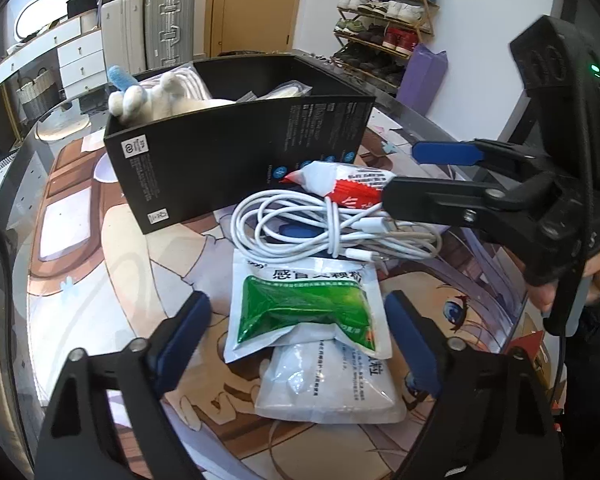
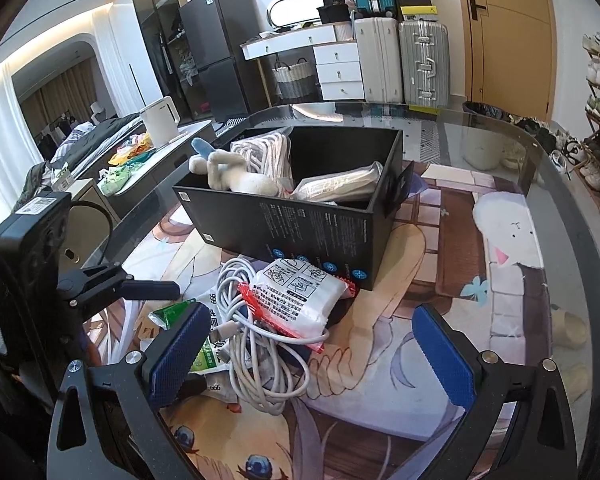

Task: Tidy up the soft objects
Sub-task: 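Move both grippers back toward the remaining packets and cable beside the box, then grasp the green-labelled packet with the left gripper while the right gripper grasps the red-trimmed white bag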

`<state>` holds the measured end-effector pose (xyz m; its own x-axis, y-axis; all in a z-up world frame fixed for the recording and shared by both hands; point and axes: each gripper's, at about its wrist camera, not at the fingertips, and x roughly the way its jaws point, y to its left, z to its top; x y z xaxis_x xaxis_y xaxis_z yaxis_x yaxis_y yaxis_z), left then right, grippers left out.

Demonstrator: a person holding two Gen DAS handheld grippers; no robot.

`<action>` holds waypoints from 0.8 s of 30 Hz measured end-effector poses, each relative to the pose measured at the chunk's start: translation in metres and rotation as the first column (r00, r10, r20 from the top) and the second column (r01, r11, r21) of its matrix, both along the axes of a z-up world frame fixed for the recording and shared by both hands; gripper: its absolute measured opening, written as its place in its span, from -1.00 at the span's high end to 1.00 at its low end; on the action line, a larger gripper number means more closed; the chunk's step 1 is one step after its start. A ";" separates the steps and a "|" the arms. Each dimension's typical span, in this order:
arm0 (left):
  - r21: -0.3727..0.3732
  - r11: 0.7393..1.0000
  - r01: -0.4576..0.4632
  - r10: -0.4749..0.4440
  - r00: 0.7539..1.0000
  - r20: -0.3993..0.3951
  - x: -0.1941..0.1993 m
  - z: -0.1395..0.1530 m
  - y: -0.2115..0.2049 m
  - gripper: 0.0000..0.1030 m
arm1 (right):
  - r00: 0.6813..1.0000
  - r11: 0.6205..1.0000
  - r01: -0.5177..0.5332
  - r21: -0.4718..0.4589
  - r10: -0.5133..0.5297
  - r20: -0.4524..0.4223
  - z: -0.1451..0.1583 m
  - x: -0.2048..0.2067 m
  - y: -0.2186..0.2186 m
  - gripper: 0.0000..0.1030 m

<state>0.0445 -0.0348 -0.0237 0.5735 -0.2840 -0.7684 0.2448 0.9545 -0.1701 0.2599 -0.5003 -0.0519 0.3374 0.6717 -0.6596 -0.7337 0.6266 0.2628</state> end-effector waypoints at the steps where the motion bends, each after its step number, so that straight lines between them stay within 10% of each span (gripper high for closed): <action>1: -0.008 1.000 0.008 -0.008 1.000 0.004 -0.001 0.001 0.000 -0.49 | 1.000 1.000 0.008 0.013 -0.008 -0.021 -0.001 0.002 0.001 -0.99; 20: -0.044 0.998 0.036 -0.036 0.999 0.009 -0.007 0.008 0.010 -0.09 | 0.980 0.993 0.108 0.049 -0.098 -0.171 -0.021 0.026 0.012 -0.97; 24: -0.043 0.998 0.038 -0.037 0.999 0.014 -0.008 0.011 0.012 -0.08 | 0.979 0.994 0.098 0.055 -0.086 -0.185 -0.024 0.027 0.015 -0.67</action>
